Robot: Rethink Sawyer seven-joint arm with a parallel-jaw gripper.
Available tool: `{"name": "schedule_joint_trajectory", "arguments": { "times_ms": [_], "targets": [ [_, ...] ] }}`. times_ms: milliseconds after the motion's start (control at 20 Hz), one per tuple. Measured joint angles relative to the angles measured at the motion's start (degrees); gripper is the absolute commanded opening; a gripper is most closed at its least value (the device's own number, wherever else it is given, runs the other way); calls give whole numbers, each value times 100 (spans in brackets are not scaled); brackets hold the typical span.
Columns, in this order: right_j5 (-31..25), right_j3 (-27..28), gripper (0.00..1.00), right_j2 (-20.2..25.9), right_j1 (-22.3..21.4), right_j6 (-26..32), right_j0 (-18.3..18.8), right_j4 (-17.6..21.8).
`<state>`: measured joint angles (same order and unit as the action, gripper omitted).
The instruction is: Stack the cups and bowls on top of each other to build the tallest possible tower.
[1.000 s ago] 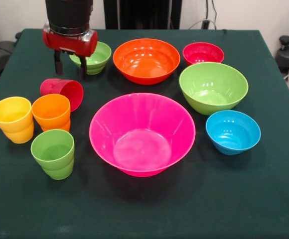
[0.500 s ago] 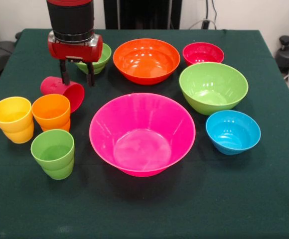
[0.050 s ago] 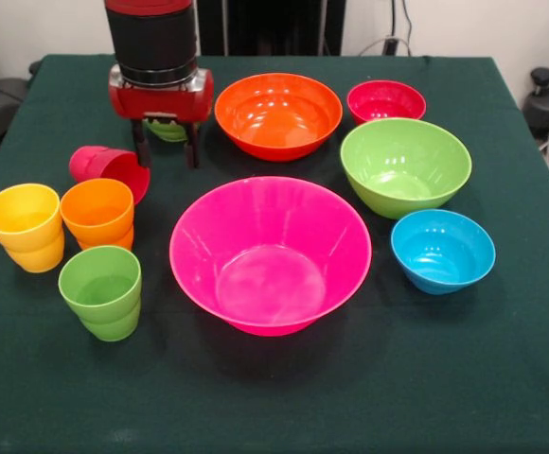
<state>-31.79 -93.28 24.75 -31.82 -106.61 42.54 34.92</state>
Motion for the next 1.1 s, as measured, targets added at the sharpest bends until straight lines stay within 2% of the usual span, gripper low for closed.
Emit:
{"name": "schedule_joint_trajectory", "arguments": {
  "times_ms": [600,1100],
  "targets": [
    [-560,0,100,237,-111,0,2,6],
    [-1111,116,100,628,-166,0,67,6]
  ]
}}
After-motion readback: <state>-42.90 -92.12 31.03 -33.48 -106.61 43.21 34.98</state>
